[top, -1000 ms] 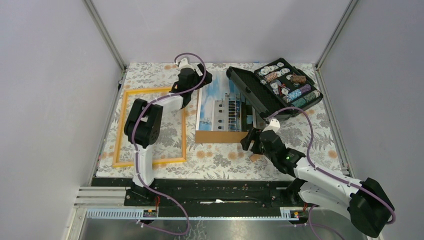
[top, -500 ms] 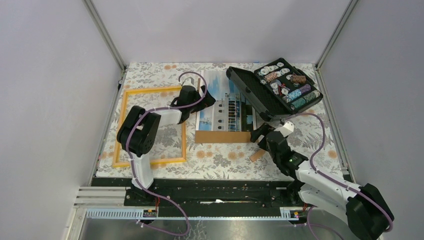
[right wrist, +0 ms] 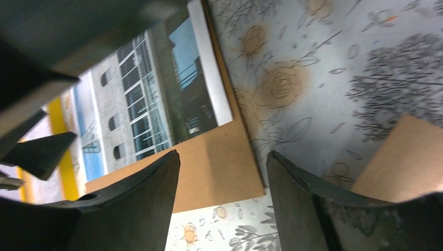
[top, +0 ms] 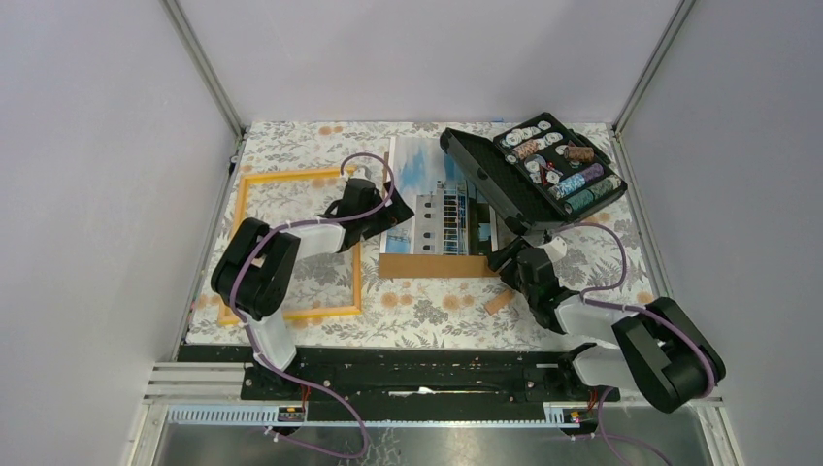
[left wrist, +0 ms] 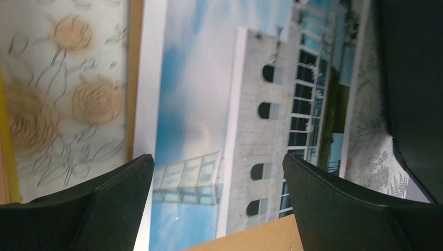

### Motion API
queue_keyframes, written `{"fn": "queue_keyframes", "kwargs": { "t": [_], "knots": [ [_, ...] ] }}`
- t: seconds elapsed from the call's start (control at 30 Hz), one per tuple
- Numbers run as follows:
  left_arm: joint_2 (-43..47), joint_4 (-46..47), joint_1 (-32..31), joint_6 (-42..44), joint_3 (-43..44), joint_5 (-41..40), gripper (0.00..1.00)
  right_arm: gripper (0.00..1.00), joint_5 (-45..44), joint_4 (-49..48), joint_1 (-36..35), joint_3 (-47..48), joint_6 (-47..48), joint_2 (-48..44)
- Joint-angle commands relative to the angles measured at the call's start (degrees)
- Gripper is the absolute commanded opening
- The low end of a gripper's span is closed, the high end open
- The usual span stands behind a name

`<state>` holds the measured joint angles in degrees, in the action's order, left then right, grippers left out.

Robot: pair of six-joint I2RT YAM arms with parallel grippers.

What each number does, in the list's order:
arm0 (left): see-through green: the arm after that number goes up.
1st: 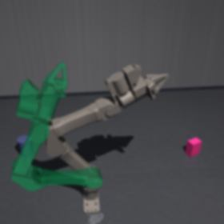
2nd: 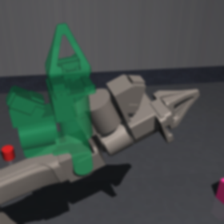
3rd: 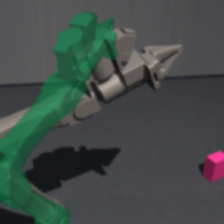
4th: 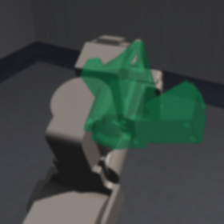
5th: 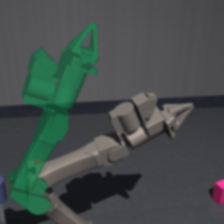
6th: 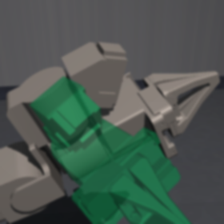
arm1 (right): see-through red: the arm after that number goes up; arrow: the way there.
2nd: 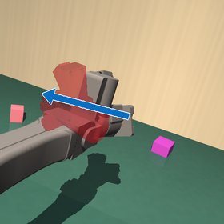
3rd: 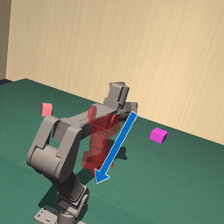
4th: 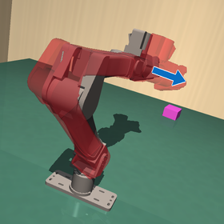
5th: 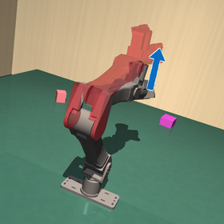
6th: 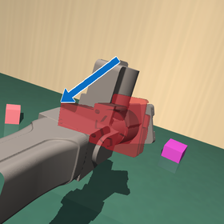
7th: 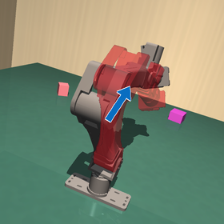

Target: Put the photo into the frame

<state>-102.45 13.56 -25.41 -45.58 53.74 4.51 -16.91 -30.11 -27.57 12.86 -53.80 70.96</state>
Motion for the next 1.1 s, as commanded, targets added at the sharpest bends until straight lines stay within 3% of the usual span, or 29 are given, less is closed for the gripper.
{"fn": "queue_keyframes", "kwargs": {
  "t": [0.0,0.3,0.63,0.77,0.87,0.97,1.07],
  "knots": [
    [0.5,-4.3,-0.8,-4.4,-1.9,-1.1,0.98,0.68,5.6,-7.9,0.5,-0.4,-2.8,3.9],
    [4.4,-6.2,-1.7,-6.9,-9.0,0.1,0.99,0.63,20.0,-2.7,-0.1,0.3,-5.5,5.3],
    [16.1,-8.5,-4.7,-7.4,-20.6,0.0,0.99,0.65,25.7,9.8,-3.0,-4.7,-8.1,-12.3],
    [21.2,-9.6,-7.8,-6.6,-22.0,-0.5,0.99,0.69,20.5,18.8,-3.0,-3.6,-6.8,-21.0],
    [23.6,-8.7,-10.1,-4.3,-19.5,-1.1,0.99,0.73,14.1,18.7,-2.4,-4.6,-8.4,-25.6],
    [22.5,-3.6,-10.8,-3.1,-17.7,1.4,0.99,0.72,8.6,14.8,-2.1,-5.0,-9.0,-24.5],
    [19.0,1.5,-11.0,-3.1,-15.9,3.3,0.99,0.69,6.7,9.0,-1.2,-4.1,-7.9,-17.7]
  ]
}}
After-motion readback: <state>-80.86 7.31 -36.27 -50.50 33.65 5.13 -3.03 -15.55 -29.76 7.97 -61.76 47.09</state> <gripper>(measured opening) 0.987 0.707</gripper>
